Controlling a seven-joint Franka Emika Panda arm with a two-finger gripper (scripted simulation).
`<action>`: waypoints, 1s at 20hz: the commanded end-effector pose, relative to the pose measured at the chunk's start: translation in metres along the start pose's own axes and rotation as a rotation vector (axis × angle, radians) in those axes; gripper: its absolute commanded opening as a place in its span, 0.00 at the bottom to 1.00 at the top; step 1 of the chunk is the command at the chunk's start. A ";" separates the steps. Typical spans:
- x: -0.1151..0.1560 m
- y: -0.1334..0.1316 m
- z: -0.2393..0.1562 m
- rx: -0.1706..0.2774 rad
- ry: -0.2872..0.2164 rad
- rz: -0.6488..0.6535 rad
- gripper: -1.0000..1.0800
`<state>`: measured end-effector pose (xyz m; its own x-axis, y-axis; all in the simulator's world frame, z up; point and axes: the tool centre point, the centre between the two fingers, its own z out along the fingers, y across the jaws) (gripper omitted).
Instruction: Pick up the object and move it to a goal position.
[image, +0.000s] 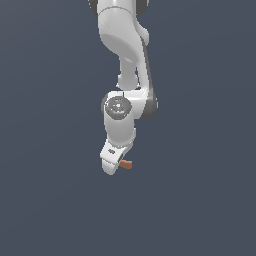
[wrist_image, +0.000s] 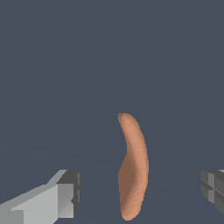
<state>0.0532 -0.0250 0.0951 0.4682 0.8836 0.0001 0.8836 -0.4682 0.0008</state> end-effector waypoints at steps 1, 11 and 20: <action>0.000 0.000 0.008 0.001 0.000 -0.001 0.96; 0.000 -0.001 0.047 0.001 0.000 -0.005 0.96; 0.000 0.000 0.047 0.001 0.000 -0.005 0.00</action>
<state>0.0530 -0.0247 0.0480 0.4641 0.8858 -0.0001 0.8858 -0.4641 -0.0003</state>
